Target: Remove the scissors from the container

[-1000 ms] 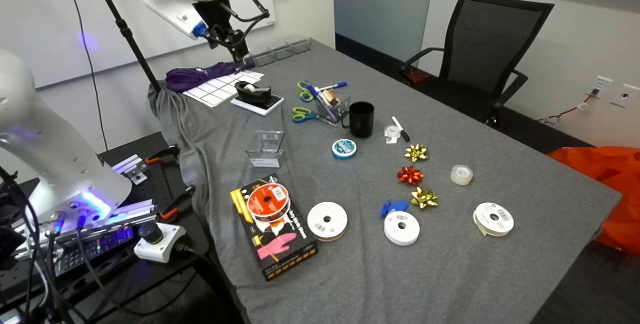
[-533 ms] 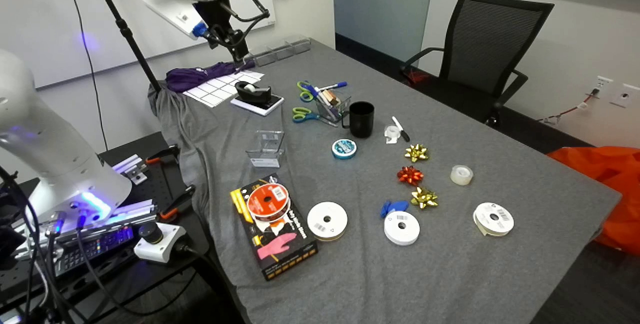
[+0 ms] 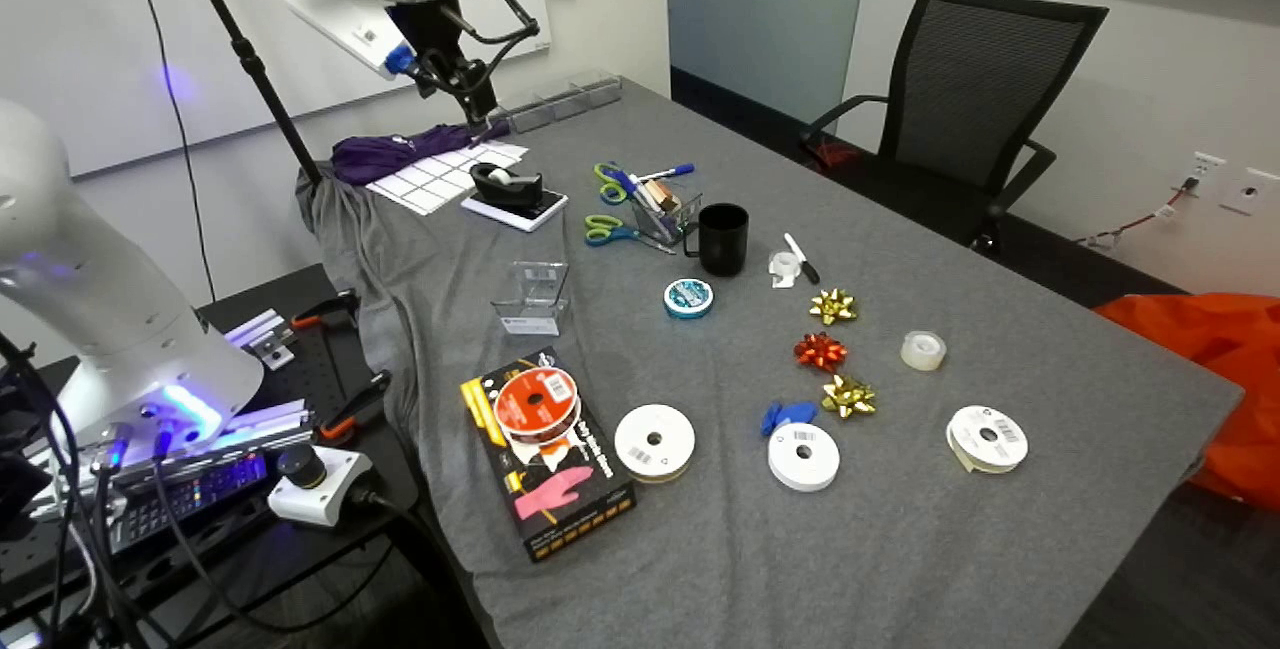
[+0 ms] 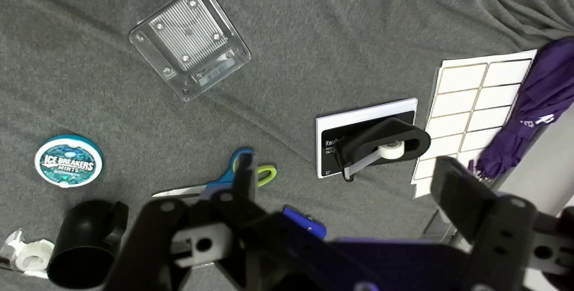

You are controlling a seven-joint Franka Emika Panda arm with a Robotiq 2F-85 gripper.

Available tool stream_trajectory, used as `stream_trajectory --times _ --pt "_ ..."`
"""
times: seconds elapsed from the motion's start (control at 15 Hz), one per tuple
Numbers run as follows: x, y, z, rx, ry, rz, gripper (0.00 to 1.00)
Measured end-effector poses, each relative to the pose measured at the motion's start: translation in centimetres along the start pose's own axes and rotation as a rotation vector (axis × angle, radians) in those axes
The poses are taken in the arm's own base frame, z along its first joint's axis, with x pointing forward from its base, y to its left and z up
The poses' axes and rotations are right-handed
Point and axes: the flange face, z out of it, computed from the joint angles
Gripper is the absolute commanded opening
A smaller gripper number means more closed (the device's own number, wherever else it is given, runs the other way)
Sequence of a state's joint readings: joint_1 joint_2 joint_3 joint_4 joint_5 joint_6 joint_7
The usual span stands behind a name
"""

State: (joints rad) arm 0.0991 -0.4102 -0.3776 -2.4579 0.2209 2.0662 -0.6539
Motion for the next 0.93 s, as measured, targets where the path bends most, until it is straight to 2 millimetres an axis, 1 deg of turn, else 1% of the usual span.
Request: stream_trajectory --times 0.73,0.8,0.93 --pt "0.0 0.0 0.0 0.000 0.000 0.000 1.00" --pt "0.2 -0.1 0.0 0.002 0.009 0.004 1.00" --pt "1.1 -1.0 0.4 -0.002 0.030 0.008 1.00"
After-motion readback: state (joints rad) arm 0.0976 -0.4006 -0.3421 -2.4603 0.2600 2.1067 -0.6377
